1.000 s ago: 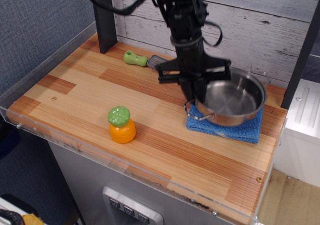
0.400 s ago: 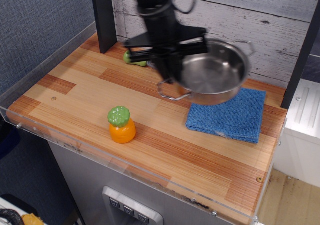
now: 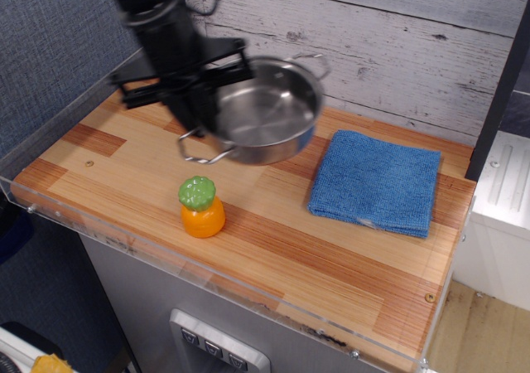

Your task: Put the pan on the left table edge center

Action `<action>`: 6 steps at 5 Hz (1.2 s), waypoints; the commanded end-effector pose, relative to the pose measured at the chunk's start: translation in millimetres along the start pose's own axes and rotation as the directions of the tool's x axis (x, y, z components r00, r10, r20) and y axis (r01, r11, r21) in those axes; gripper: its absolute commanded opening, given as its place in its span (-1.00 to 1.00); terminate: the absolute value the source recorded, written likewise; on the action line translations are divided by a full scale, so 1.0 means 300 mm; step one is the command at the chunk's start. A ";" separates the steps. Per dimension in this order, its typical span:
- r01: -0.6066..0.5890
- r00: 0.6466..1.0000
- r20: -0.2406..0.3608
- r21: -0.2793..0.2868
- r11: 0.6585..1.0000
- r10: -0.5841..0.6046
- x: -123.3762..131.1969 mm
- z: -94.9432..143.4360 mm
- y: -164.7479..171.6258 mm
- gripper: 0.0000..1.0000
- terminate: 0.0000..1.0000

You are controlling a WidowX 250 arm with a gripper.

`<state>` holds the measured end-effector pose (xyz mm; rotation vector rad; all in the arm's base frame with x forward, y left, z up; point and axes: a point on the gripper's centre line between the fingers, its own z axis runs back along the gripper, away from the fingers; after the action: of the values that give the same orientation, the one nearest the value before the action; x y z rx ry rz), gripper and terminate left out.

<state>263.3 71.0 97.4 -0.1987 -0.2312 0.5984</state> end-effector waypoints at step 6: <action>-0.298 0.954 0.048 0.040 0.954 0.296 0.114 -0.141 0.402 -1.00 -1.00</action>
<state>238.3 183.3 18.9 -0.1942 -0.1836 0.9122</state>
